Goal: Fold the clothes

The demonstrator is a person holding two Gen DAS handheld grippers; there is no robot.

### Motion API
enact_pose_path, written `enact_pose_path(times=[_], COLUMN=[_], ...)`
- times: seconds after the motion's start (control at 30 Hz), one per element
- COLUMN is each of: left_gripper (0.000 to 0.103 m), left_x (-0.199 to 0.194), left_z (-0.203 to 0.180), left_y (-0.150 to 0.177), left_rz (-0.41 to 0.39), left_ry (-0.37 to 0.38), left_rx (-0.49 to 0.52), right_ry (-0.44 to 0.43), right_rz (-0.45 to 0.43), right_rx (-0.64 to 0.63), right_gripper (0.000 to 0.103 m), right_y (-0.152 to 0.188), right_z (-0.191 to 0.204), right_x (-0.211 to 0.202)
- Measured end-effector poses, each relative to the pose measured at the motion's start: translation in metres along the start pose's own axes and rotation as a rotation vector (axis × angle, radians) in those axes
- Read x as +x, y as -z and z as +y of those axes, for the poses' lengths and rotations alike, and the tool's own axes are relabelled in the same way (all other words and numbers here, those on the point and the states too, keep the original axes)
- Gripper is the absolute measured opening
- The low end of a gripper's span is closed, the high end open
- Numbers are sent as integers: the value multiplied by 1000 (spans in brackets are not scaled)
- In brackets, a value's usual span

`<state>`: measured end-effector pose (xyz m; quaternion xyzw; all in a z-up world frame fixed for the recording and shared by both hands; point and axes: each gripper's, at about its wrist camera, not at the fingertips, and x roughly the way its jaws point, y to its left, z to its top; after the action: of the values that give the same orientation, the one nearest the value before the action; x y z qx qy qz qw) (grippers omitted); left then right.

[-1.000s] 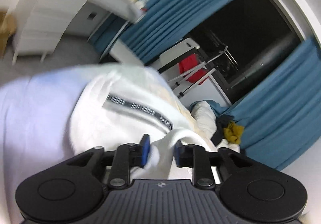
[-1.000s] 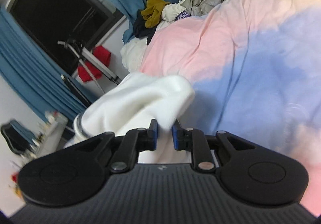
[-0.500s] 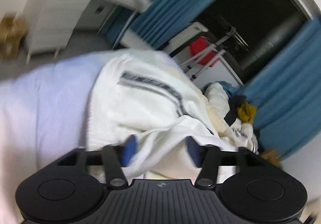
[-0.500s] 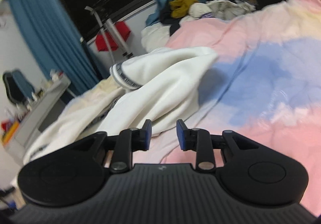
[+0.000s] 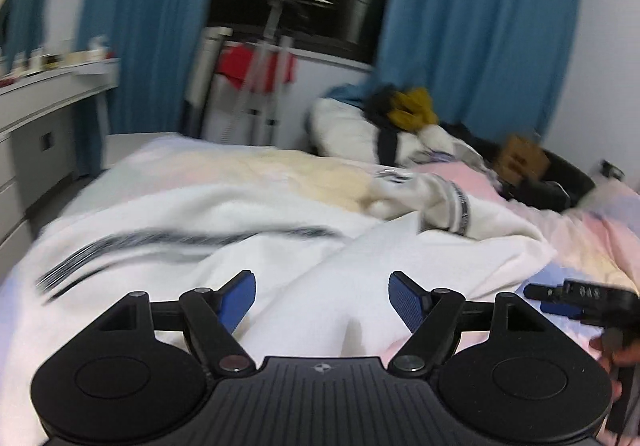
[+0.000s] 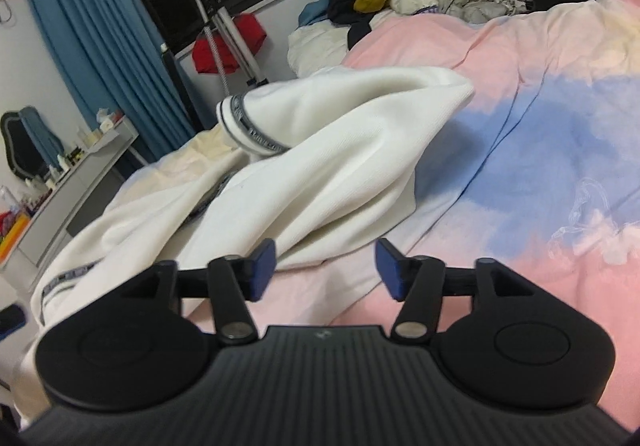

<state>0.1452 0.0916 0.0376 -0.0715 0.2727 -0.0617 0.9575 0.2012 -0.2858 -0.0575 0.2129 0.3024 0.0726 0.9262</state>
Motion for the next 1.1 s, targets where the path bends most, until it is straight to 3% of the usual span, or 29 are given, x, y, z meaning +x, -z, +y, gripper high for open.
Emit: enact_pose_path(times=[0.17, 0.3, 0.4, 0.47, 0.57, 0.6, 0.7, 0.83, 0.97, 1.1], left_gripper=[75, 77, 79, 74, 40, 20, 11, 10, 11, 27], left_x=[104, 194, 257, 294, 323, 327, 319, 304, 329, 356], left_z=[-54, -81, -92, -96, -104, -110, -140, -215, -291, -341], left_y=[-49, -72, -80, -84, -90, -93, -121, -149, -132, -103], left_rz=[74, 152, 241, 276, 261, 245, 133, 9, 82, 155], left_ry=[167, 286, 251, 200, 173, 174, 192, 328, 399, 404], left_rx=[-35, -180, -290, -335, -404, -411, -293, -53, 166, 346], right_ry=[36, 64, 71, 78, 90, 100, 118, 156, 199, 241], right_rz=[-55, -79, -70, -66, -61, -58, -73, -101, -120, -140], right_rx=[5, 42, 87, 113, 156, 182, 258, 312, 349, 386], right_gripper=[67, 68, 68, 68, 68, 68, 68, 68, 69, 69], right_y=[-6, -12, -15, -16, -16, -17, -17, -16, -15, -14], right_z=[-9, -25, -39, -48, -61, -67, -83, -96, -108, -120], right_x=[-6, -4, 4, 10, 17, 19, 17, 13, 12, 10])
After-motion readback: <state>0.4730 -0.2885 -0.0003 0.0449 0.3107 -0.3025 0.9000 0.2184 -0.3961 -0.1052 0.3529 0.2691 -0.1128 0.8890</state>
